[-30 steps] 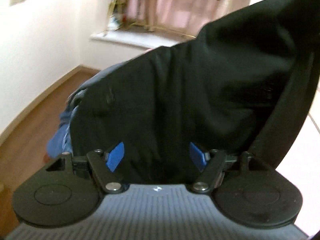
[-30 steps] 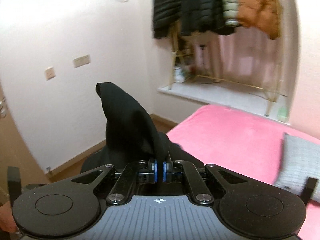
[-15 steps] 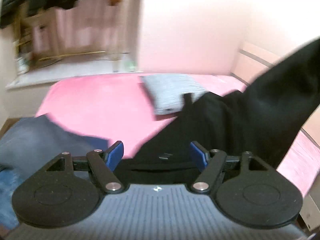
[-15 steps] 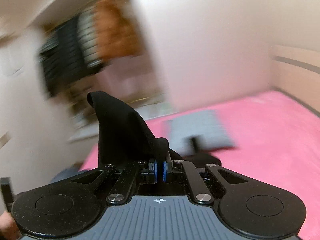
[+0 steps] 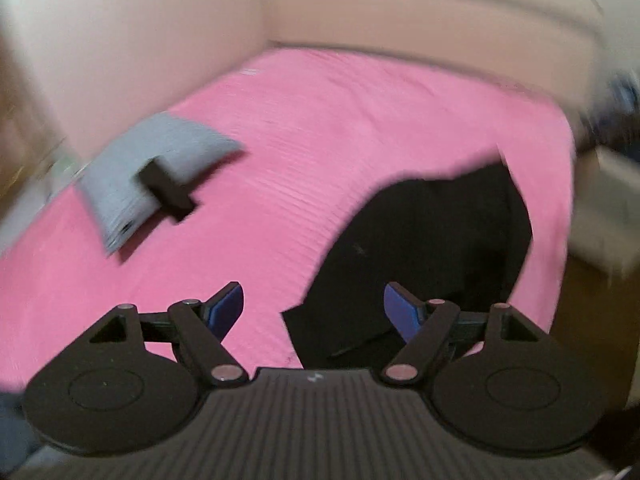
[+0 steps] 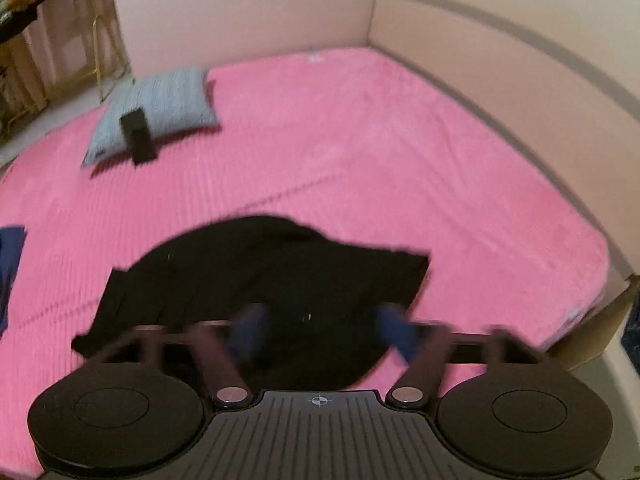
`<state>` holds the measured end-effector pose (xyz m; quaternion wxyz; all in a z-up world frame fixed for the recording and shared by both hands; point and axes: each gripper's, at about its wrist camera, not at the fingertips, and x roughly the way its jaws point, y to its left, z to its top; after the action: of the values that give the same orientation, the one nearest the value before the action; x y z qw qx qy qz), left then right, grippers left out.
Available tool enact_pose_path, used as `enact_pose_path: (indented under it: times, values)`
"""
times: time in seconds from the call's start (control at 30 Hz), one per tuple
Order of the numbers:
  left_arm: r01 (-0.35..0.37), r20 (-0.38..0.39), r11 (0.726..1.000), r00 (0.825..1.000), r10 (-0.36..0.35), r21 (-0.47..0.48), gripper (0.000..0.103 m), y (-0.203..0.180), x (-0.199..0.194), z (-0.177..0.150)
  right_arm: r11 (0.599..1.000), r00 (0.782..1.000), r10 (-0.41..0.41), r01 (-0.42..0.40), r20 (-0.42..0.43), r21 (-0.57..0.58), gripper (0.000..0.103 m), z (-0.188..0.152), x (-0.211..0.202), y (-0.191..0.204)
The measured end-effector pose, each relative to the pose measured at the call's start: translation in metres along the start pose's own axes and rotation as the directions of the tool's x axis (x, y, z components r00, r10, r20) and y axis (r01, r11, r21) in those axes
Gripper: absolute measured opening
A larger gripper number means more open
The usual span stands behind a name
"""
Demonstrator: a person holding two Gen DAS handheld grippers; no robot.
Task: Fold clothes
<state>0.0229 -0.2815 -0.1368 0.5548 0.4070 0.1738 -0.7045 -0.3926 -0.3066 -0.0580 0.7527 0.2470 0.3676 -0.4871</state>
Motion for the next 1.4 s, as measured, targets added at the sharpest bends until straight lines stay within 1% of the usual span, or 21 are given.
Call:
enact_pose_path:
  times: [0.13,0.27,0.4,0.5,0.57,0.63,0.67,0.7,0.73,0.8,0.83,0.87,0.9,1.0,1.07,1.13,1.27,1.3,1.33,1.37,1.4]
  values:
    - [0.055,-0.063,0.967,0.997,-0.040,0.248,0.073,-0.039,0.062,-0.024,0.992,0.997,0.046,-0.052,-0.062,-0.111,0.078,-0.027,0.022,0.021]
    - [0.098,-0.105,0.890,0.993,-0.057,0.446,0.069,-0.056,0.133,-0.063,0.964,0.994,0.057,-0.079,-0.093,-0.253,0.078,-0.041,0.061,0.048]
    - [0.099,-0.100,0.778,0.994,-0.046,0.621,0.061,-0.060,0.194,-0.103,0.922,0.994,0.029,-0.068,-0.106,-0.382,0.078,-0.066,0.104,0.070]
    - [0.088,-0.077,0.658,0.996,-0.047,0.748,0.054,-0.056,0.230,-0.129,0.862,0.993,-0.007,-0.053,-0.117,-0.504,0.078,-0.083,0.135,0.085]
    - [0.087,-0.065,0.562,0.996,-0.059,0.823,0.053,-0.055,0.246,-0.145,0.821,0.991,-0.036,-0.045,-0.130,-0.569,0.078,-0.093,0.152,0.094]
    - [0.092,-0.048,0.514,0.994,-0.097,0.853,0.048,-0.051,0.253,-0.152,0.788,0.989,-0.060,-0.037,-0.138,-0.614,0.078,-0.102,0.164,0.098]
    - [0.108,-0.057,0.509,0.992,-0.115,0.854,0.027,-0.048,0.254,-0.150,0.781,0.988,-0.063,-0.038,-0.139,-0.624,0.078,-0.106,0.168,0.099]
    - [0.114,-0.058,0.539,0.991,-0.121,0.834,0.014,-0.044,0.250,-0.142,0.780,0.988,-0.062,-0.041,-0.141,-0.624,0.078,-0.109,0.166,0.100]
    - [0.121,-0.057,0.574,0.990,-0.128,0.810,0.012,-0.039,0.246,-0.134,0.783,0.988,-0.057,-0.044,-0.142,-0.620,0.078,-0.109,0.162,0.102]
    - [0.137,-0.034,0.713,0.987,-0.157,0.688,0.008,-0.018,0.229,-0.102,0.790,0.990,-0.042,-0.049,-0.135,-0.611,0.082,-0.108,0.150,0.106]
    - [0.138,-0.013,0.782,0.986,-0.164,0.607,0.008,-0.002,0.217,-0.082,0.796,0.992,-0.029,-0.051,-0.122,-0.603,0.097,-0.107,0.145,0.106]
    - [0.139,0.011,0.821,0.985,-0.173,0.554,0.008,0.011,0.205,-0.065,0.800,0.994,-0.017,-0.049,-0.104,-0.598,0.103,-0.106,0.138,0.108]
    - [0.140,0.034,0.855,0.983,-0.181,0.499,0.008,0.024,0.194,-0.048,0.803,0.996,-0.004,-0.048,-0.085,-0.594,0.103,-0.105,0.132,0.109]
    - [0.136,0.088,0.908,0.979,-0.185,0.395,0.001,0.047,0.172,-0.007,0.794,0.999,-0.010,-0.019,-0.044,-0.608,0.103,-0.106,0.131,0.117]
    - [0.138,0.111,0.935,0.977,-0.183,0.326,0.001,0.058,0.165,0.016,0.770,0.999,-0.034,0.021,-0.008,-0.638,0.103,-0.104,0.149,0.116]
    - [0.137,0.126,0.954,0.976,-0.176,0.267,0.000,0.066,0.162,0.034,0.724,0.999,-0.051,0.050,0.018,-0.688,0.103,-0.112,0.162,0.118]
    - [0.093,0.128,0.966,0.984,-0.127,0.241,0.000,0.069,0.179,0.053,0.637,0.995,-0.092,0.081,0.028,-0.767,0.099,-0.130,0.183,0.112]
    - [0.085,0.118,0.965,0.986,-0.117,0.247,0.000,0.070,0.184,0.053,0.645,0.996,-0.085,0.077,0.029,-0.760,0.089,-0.129,0.183,0.106]
    - [0.077,0.100,0.963,0.989,-0.106,0.259,0.000,0.068,0.184,0.052,0.663,0.997,-0.071,0.058,0.015,-0.746,0.058,-0.126,0.180,0.099]
    - [0.067,0.079,0.959,0.993,-0.092,0.275,0.000,0.066,0.187,0.046,0.683,0.997,-0.071,0.055,0.009,-0.728,0.036,-0.122,0.173,0.094]
    - [0.057,0.059,0.954,0.995,-0.078,0.293,0.001,0.063,0.189,0.040,0.703,0.997,-0.071,0.053,0.004,-0.710,0.029,-0.117,0.166,0.088]
